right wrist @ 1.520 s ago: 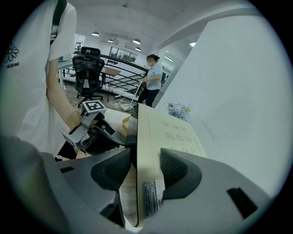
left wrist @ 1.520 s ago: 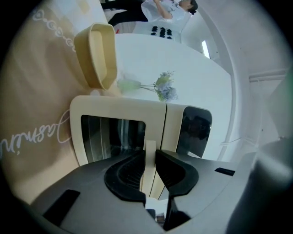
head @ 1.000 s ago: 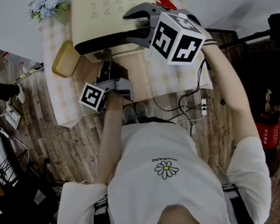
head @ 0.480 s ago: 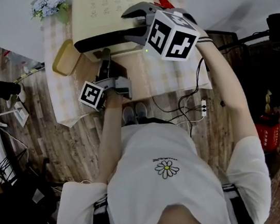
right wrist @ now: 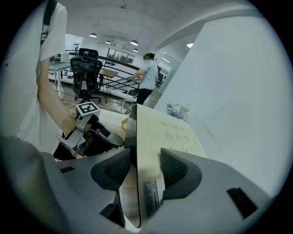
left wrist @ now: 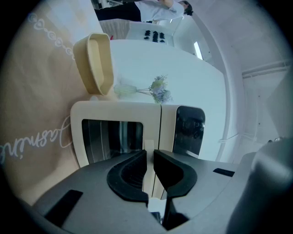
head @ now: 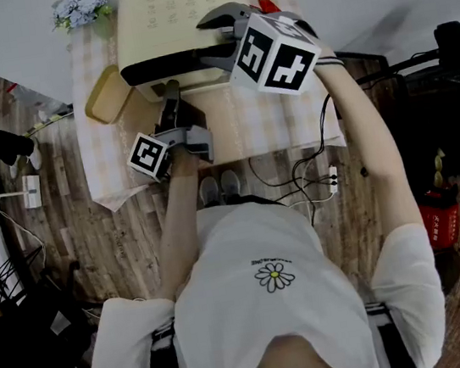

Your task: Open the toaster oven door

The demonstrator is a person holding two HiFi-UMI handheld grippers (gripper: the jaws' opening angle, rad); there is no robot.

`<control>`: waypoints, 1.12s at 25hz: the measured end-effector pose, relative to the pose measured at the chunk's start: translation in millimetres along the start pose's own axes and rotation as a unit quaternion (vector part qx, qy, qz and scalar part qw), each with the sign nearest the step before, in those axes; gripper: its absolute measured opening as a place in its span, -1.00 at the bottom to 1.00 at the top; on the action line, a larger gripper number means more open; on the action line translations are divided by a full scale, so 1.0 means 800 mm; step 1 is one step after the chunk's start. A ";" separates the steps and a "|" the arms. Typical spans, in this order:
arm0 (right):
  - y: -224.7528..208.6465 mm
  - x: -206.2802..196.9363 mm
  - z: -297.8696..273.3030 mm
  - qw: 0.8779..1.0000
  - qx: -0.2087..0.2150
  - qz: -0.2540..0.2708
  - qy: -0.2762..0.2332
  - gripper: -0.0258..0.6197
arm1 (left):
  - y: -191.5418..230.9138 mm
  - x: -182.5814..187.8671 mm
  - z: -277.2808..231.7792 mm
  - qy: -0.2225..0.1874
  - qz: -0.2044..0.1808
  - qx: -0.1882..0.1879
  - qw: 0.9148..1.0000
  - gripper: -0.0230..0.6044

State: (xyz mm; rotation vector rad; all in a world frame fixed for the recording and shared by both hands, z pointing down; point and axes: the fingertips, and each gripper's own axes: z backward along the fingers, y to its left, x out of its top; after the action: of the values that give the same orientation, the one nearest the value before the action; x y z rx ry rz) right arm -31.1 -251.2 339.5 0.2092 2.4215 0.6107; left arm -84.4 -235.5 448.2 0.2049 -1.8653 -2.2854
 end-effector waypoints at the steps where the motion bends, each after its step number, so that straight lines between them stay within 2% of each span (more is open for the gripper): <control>1: 0.000 0.000 0.000 1.000 0.000 0.000 0.001 -0.31 | -0.002 -0.002 0.003 0.001 0.001 -0.002 1.000 -0.75; 7: 0.000 0.000 -0.001 1.000 -0.001 0.002 -0.002 -0.31 | 0.018 -0.023 0.080 -0.003 -0.015 -0.001 1.000 -0.72; 10: 0.000 -0.003 0.000 1.000 -0.014 -0.001 -0.004 -0.31 | 0.015 -0.023 0.071 0.013 -0.025 -0.007 1.000 -0.73; 15: 0.001 -0.001 -0.001 1.000 -0.027 -0.002 -0.005 -0.31 | 0.014 -0.024 0.078 0.008 -0.015 -0.006 1.000 -0.73; 22: 0.003 -0.002 -0.001 0.999 -0.038 0.003 -0.007 -0.31 | 0.014 -0.027 0.079 0.021 -0.043 0.000 0.999 -0.71; 28: 0.003 -0.003 -0.001 0.999 -0.039 0.006 -0.010 -0.31 | 0.034 -0.024 0.090 0.028 -0.078 0.040 0.996 -0.50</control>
State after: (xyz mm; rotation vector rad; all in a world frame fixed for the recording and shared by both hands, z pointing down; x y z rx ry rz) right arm -29.7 -250.3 342.3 0.1972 2.3734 0.7031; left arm -80.2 -167.9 488.9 0.4360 -1.9801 -2.2781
